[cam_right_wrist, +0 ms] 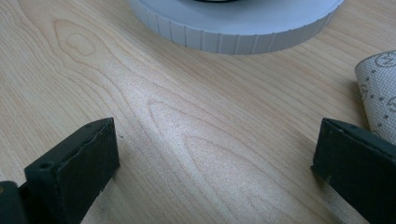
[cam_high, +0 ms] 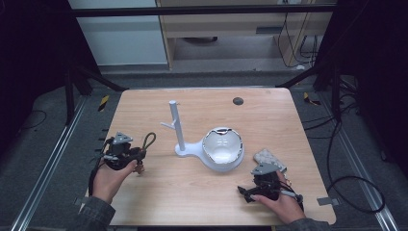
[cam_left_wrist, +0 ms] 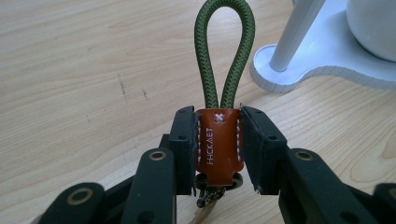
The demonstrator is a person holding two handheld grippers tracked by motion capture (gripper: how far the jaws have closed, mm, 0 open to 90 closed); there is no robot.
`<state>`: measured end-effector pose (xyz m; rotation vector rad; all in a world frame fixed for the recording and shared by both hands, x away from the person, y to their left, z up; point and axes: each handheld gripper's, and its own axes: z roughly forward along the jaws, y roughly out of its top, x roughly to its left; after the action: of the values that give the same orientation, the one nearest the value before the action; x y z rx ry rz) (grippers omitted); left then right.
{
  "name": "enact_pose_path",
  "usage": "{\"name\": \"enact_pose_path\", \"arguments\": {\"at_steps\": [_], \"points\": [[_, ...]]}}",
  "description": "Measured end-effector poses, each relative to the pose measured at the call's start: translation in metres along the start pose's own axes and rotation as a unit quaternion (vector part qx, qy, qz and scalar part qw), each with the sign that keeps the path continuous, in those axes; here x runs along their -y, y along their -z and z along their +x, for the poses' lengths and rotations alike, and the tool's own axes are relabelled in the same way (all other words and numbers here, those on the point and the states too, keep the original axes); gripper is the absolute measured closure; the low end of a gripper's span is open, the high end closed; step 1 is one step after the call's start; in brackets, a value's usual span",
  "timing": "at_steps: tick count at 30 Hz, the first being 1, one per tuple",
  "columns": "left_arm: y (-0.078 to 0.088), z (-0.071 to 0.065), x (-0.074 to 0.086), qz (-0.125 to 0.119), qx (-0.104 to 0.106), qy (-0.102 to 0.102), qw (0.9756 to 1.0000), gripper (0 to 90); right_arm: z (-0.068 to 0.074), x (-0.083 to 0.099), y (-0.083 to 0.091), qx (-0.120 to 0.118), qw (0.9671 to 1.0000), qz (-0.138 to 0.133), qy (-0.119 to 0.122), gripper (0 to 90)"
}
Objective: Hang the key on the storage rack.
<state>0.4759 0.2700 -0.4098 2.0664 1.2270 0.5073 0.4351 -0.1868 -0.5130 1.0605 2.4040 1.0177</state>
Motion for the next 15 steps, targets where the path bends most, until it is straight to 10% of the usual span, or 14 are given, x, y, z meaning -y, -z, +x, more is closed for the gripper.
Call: {"name": "enact_pose_path", "arguments": {"at_steps": [15], "points": [[0.020,-0.013,0.000,-0.051,0.012,-0.004,0.9986,65.8,0.000,0.000,0.000,0.000,1.0000,0.000,0.000,0.3]]}}
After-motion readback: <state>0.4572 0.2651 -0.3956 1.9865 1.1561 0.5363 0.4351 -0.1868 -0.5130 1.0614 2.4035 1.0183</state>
